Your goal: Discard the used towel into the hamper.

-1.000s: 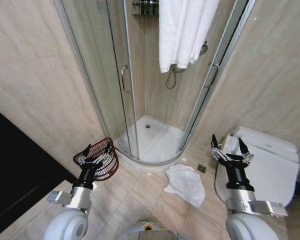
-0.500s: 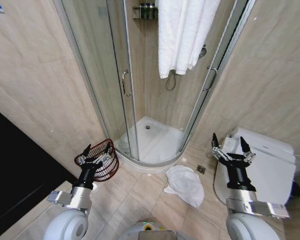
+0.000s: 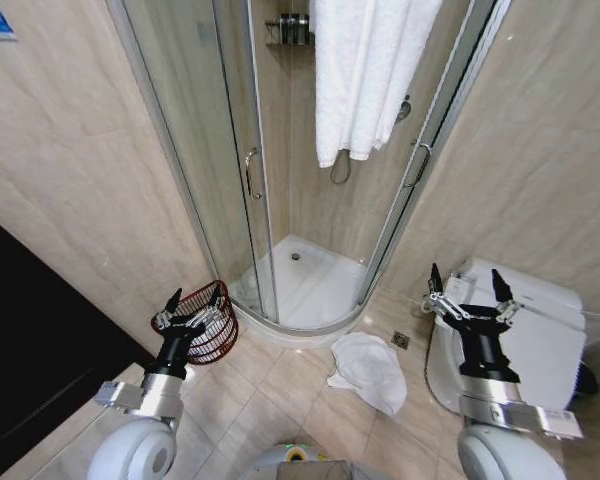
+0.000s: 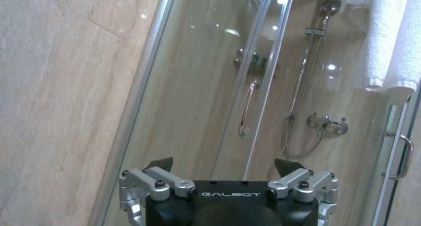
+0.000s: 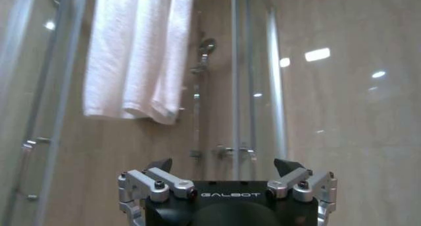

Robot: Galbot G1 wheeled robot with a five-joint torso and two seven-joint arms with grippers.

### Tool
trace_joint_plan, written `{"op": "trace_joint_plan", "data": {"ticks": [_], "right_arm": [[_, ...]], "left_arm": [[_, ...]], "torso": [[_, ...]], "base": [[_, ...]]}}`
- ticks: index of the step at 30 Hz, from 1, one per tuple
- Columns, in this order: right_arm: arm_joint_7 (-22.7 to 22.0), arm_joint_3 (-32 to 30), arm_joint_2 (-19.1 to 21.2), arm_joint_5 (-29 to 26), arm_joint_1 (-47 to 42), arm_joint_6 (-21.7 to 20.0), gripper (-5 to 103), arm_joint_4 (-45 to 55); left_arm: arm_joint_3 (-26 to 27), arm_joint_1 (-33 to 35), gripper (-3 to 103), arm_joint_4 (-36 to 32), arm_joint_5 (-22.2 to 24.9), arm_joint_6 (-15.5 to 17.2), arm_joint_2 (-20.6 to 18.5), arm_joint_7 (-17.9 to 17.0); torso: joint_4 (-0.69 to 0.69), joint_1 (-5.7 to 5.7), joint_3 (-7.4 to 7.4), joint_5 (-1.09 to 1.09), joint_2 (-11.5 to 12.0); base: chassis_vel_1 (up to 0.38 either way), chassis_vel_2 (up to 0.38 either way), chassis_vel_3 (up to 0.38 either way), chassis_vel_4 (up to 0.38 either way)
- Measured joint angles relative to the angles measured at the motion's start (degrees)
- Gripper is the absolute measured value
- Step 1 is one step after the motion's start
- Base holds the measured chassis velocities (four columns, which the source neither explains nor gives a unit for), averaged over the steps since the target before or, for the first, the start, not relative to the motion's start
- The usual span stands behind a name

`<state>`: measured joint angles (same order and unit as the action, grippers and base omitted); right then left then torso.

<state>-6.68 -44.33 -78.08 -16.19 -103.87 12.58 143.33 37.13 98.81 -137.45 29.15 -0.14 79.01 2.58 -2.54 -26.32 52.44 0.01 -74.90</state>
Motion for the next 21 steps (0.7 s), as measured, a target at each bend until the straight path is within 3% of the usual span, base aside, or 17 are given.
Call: {"op": "trace_joint_plan", "data": {"ticks": [5, 21], "right_arm": [[1.8, -2.5, 3.9, -4.0, 0.9, -0.7, 100, 0.0], [1.8, -6.0, 4.9, -5.3, 0.2, -1.2, 100, -0.1]], "left_arm": [[0.0, 0.0, 100, 0.0, 0.0, 0.0, 0.0, 0.0], [0.0, 0.0, 100, 0.0, 0.0, 0.0, 0.0, 0.0]], "torso": [[-0.01, -0.89, 1.03, -0.01, -1.9], [0.00, -3.31, 3.75, 0.00, -7.1]], "base": [[0.000, 0.000, 0.000, 0.000], [0.000, 0.000, 0.000, 0.000]]}}
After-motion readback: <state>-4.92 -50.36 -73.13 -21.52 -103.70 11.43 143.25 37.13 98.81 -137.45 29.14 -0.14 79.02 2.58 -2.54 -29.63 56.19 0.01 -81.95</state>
